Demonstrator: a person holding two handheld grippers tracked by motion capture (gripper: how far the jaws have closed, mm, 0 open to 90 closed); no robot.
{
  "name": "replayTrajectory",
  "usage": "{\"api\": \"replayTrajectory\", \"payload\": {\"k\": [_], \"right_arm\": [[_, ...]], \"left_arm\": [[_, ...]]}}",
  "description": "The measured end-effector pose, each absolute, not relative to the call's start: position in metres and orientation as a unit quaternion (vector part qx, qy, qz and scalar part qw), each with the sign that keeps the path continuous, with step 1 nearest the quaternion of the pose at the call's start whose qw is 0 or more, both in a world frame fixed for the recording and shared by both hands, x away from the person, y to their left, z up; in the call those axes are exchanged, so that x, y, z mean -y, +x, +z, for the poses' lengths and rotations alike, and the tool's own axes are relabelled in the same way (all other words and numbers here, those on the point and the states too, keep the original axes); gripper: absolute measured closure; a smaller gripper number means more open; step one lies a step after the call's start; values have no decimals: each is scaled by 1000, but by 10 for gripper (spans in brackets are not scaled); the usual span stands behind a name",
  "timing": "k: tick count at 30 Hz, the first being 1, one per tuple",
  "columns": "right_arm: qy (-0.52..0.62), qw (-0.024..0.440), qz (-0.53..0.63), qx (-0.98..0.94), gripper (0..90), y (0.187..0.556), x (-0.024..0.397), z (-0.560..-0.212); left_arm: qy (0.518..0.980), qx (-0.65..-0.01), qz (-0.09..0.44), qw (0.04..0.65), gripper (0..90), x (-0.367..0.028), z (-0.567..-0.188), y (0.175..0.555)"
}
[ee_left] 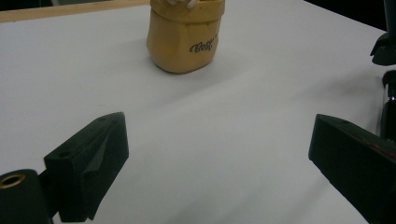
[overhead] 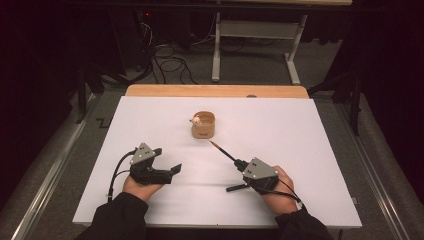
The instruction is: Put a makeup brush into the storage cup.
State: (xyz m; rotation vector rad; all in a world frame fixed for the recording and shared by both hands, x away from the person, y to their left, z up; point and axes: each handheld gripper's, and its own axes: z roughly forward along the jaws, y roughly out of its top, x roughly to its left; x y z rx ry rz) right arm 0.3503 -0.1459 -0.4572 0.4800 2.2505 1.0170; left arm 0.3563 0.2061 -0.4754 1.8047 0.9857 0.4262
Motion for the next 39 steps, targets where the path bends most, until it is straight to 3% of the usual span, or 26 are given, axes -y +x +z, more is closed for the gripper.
{"api": "replayTrajectory", "payload": {"k": [39], "right_arm": [[264, 254, 516, -774, 868, 347, 147, -447]], "left_arm": [[739, -377, 195, 523, 82, -199, -462, 349]]}}
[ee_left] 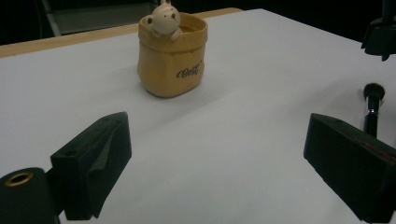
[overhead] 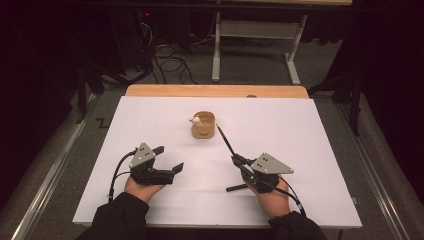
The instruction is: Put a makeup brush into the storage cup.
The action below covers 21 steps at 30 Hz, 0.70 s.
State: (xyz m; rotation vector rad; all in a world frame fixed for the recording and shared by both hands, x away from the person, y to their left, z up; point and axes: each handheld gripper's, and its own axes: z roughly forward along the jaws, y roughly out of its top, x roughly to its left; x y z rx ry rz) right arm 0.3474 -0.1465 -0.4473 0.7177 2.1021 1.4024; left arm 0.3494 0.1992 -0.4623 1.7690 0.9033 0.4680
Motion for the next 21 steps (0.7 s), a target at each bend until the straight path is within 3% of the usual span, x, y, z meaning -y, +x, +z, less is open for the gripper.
{"api": "replayTrajectory", "payload": {"k": [21], "right_arm": [[267, 249, 539, -759, 870, 351, 129, -438]], "left_arm": [[729, -345, 161, 569, 69, -169, -429, 357]]}}
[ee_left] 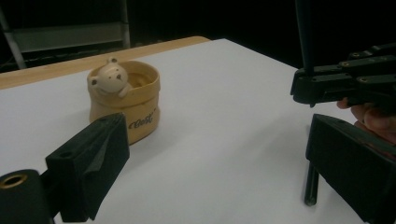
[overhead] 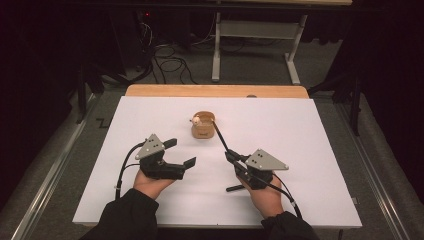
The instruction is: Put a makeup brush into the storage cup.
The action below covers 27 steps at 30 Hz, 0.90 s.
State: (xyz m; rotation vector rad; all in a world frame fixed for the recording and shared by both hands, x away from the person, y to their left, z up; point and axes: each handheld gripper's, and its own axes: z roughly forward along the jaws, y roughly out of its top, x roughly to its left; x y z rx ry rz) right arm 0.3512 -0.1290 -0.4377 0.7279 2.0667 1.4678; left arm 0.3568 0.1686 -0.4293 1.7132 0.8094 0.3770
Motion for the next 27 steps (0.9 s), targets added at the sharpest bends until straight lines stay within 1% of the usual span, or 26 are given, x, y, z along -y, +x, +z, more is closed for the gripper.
{"api": "replayTrajectory", "payload": {"k": [6, 11, 14, 17, 27], "right_arm": [[263, 261, 536, -758, 870, 358, 125, -434], [261, 262, 536, -759, 869, 359, 124, -439], [256, 260, 529, -766, 870, 356, 122, -444], [251, 260, 530, -767, 870, 354, 121, -446], [245, 262, 535, -765, 869, 349, 115, -451]], "left_arm": [[726, -340, 157, 577, 82, -155, -426, 366], [715, -344, 145, 591, 87, -148, -427, 373], [705, -341, 143, 605, 86, -151, -428, 372], [704, -342, 138, 606, 91, -155, -428, 371], [678, -355, 103, 635, 134, -161, -433, 366]]}}
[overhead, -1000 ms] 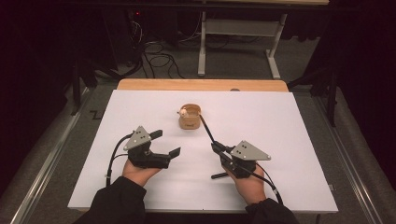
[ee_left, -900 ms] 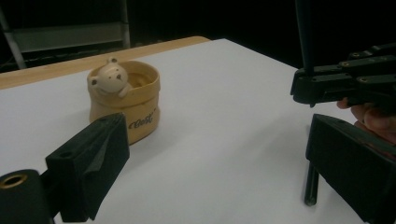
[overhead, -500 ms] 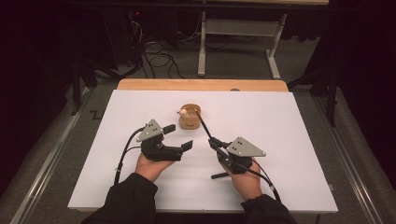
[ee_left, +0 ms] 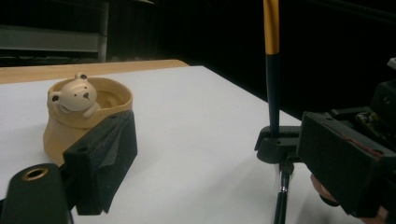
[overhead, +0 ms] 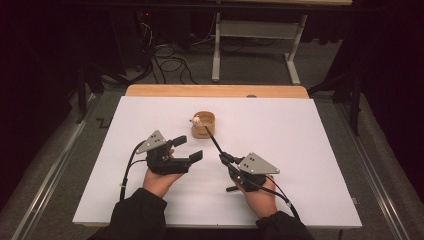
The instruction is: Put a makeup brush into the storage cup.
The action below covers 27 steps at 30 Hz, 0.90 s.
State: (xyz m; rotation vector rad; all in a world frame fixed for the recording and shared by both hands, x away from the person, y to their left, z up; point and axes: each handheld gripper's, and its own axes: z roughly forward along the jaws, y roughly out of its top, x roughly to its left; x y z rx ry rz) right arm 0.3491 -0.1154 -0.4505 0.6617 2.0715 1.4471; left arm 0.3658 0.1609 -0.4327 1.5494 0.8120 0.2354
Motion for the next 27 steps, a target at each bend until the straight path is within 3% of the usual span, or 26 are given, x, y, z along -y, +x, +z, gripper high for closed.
{"api": "replayTrajectory", "payload": {"k": [8, 27], "right_arm": [[243, 254, 539, -765, 869, 347, 112, -454], [225, 240, 537, -777, 869, 342, 100, -460]], "left_arm": [[667, -353, 85, 650, 178, -159, -433, 365], [640, -342, 42, 686, 466, -162, -435, 364]]}}
